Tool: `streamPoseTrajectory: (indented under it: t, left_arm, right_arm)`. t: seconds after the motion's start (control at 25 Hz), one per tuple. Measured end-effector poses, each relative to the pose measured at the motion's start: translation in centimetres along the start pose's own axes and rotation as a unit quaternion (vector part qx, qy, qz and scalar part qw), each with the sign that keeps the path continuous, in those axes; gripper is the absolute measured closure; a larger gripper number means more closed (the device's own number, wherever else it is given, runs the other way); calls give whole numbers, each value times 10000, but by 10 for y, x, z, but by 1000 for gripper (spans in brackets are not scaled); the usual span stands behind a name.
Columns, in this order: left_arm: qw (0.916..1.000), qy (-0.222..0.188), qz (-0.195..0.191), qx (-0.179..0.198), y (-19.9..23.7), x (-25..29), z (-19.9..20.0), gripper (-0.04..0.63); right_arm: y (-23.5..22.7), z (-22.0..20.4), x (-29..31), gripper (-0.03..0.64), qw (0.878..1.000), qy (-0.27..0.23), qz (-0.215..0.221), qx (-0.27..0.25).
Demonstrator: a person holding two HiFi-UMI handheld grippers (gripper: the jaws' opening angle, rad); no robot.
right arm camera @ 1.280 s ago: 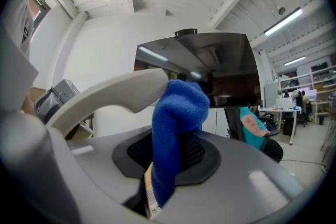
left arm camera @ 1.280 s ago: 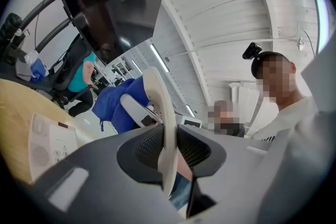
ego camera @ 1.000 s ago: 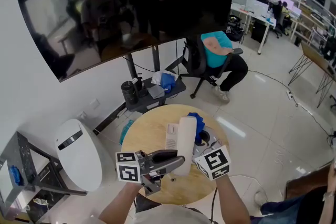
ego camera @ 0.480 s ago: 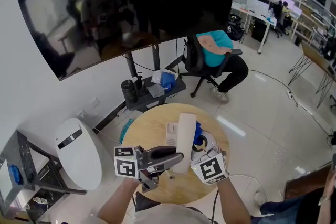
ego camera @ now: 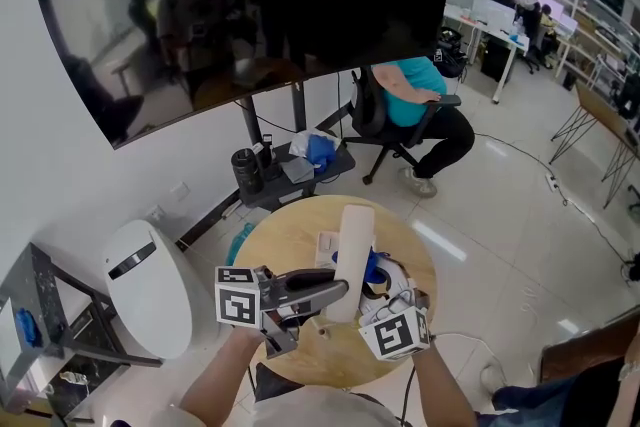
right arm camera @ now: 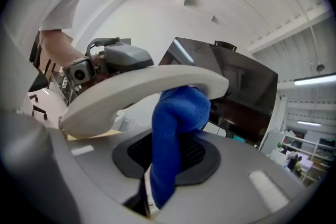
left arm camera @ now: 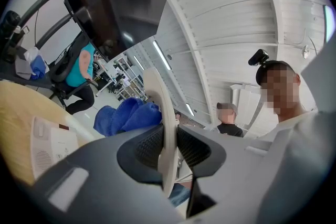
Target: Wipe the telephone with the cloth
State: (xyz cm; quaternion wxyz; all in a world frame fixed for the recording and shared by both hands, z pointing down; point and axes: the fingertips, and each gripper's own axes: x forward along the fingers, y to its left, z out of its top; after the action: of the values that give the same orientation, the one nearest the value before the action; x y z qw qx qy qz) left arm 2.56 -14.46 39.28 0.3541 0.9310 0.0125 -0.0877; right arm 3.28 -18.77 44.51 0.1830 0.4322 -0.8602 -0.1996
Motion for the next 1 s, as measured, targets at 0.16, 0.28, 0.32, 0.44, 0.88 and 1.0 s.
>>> streamPoseTrajectory:
  t: [0.16,0.28,0.32,0.44,0.88,1.0]
  left_arm:
    - [10000,-63,24,12,1,1,9,517]
    - [9999,-123,82,1,5,1,15,517]
    - [9998,-149,96,-4,7,1,17,517]
    - [9996,-256,93,-17,7,1,24,517]
    - [9989,-464,57,-96,9,2,34,517]
    - [9987,-496,86,-93,11,2,35,517]
  right_arm:
    - [5,-2,-2,531,10000,-14,-2,46]
    - [9,-4,-3,531,10000,-9,14,79]
    - [11,-4,-3,531,10000,-3,25,83]
    - [16,-7,-2,531,9999,20,57,113]
    - [37,-21,-1,531,9995,169,212,140]
    - [44,-23,-2,531,9994,187,248,171]
